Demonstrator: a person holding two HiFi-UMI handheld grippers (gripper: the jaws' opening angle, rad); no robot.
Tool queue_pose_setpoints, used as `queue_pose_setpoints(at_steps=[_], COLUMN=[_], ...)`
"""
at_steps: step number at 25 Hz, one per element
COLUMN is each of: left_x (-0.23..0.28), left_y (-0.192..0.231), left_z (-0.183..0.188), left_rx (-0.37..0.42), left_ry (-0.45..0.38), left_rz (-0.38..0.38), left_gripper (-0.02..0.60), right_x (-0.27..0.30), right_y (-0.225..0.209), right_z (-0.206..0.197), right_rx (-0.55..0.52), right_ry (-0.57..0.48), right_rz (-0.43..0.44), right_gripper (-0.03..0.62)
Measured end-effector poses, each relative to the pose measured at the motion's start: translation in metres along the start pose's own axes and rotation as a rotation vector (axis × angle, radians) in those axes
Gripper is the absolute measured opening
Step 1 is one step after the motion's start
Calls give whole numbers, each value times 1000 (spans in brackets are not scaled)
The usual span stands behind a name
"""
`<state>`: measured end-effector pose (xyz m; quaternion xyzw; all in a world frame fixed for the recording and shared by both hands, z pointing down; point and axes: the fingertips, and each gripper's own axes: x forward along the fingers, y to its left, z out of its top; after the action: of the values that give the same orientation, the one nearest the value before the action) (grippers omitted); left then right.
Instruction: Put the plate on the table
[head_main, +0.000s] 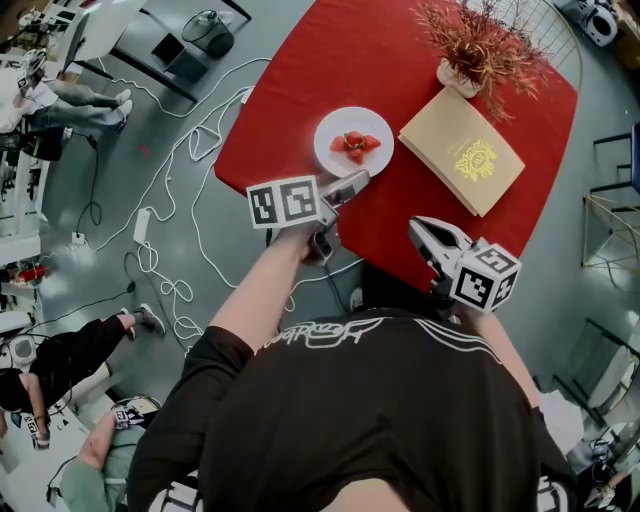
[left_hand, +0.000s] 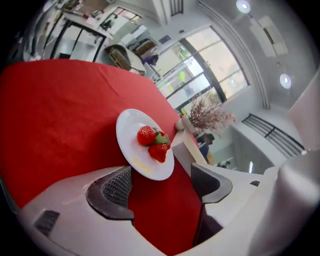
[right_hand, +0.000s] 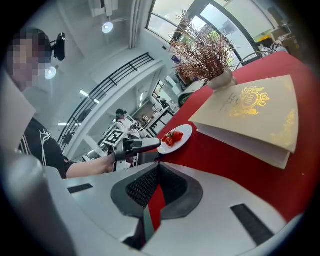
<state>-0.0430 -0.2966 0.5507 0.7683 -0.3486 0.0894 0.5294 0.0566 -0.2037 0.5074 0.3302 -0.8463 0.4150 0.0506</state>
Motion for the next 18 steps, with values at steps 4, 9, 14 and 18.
queue_pose_setpoints(at_steps=[4,9,14,18], left_x=[2,5,6,2], left_y=[2,7,10,15], left_z=[-9,-21,-28,-29], left_rx=[183,418,519,527], left_ry=[84,180,230,256], left_rz=[84,191,247,274], left_gripper=[356,356,354,348], right_x=[3,3,2,2], right_y=[4,4,4,5], right_z=[-4,-6,-5,-5], right_rx=[4,-2,-6,-5], right_ry=[16,30,36,32], right_rz=[17,20,22,29], right_gripper=[8,8,8,8])
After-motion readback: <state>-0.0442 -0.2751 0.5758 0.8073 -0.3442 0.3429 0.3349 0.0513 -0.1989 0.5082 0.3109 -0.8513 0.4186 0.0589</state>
